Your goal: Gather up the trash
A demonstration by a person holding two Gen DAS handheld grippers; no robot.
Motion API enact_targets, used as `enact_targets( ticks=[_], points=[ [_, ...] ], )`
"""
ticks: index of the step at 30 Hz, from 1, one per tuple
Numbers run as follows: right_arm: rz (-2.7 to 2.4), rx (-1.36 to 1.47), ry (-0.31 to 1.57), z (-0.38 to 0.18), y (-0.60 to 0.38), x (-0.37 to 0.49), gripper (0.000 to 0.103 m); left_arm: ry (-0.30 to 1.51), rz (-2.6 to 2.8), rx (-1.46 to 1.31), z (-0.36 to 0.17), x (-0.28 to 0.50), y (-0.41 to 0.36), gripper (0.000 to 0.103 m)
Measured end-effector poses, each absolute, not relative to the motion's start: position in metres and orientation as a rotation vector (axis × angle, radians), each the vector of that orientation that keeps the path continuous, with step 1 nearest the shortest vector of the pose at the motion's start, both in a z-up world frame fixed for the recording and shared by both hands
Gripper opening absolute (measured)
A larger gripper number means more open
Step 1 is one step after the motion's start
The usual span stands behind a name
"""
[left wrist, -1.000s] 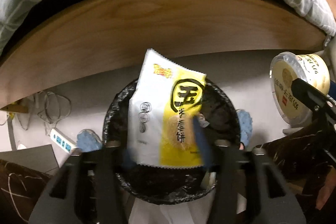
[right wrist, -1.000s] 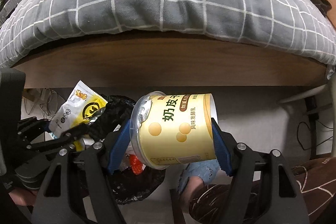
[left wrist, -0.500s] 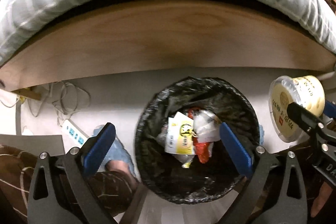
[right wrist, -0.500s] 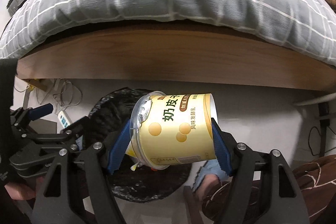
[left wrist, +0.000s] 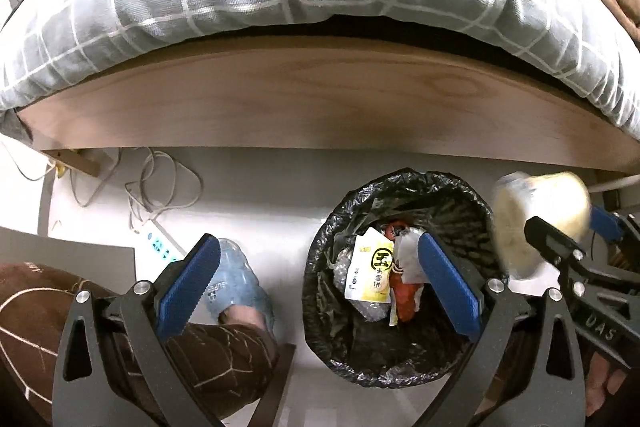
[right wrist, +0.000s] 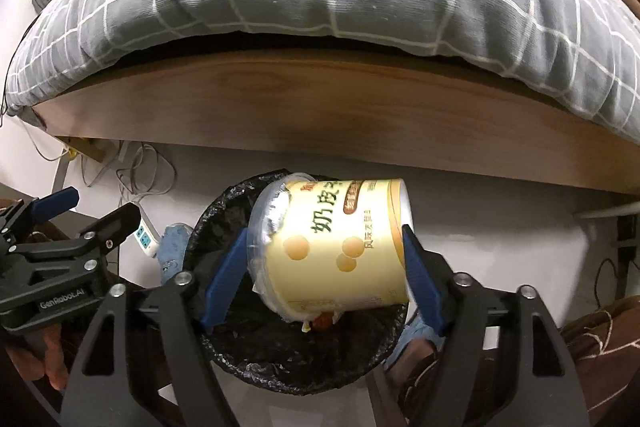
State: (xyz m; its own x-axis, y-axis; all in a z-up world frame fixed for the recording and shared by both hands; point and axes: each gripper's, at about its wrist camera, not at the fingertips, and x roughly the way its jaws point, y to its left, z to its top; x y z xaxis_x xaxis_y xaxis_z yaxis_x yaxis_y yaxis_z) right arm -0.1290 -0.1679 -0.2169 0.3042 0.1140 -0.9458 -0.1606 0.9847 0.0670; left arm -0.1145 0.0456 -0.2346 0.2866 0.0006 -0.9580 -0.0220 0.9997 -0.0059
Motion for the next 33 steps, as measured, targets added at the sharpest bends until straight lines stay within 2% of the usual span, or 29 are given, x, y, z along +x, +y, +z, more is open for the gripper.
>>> enact_targets(
  ticks=[1,4,12,25,29,33],
  points=[
    [0.178,-0.048,1.240,-0.216,-0.167,-0.129,0.089,1.277,0.013,-0.015,-0.234,-0.115,0.044,0.097],
    [0.144,-0.053,1.224,-0.212,-0.178,-0.128,0.096,1.267,0.009,-0.008,-0.231,-0.115,0.040,0.097],
    [0.050,-0.029,1.117,-0.157,-0.218,-0.128,0.096,1.168,-0.037,-0.003,-0.182,-0.117,0.025,0.097],
    [0.012,-0.091,0.781,0.015,-0.234,-0.178,0.096,0.863,-0.077,0.000,-0.010,-0.161,0.012,0.097],
    [0.004,-0.080,0.757,0.036,-0.231,-0.197,0.096,0.830,-0.082,-0.002,0.015,-0.180,0.009,0.097],
    [-0.001,-0.074,0.751,0.038,-0.227,-0.209,0.096,0.816,-0.092,0.009,0.019,-0.191,0.005,0.097]
  ],
)
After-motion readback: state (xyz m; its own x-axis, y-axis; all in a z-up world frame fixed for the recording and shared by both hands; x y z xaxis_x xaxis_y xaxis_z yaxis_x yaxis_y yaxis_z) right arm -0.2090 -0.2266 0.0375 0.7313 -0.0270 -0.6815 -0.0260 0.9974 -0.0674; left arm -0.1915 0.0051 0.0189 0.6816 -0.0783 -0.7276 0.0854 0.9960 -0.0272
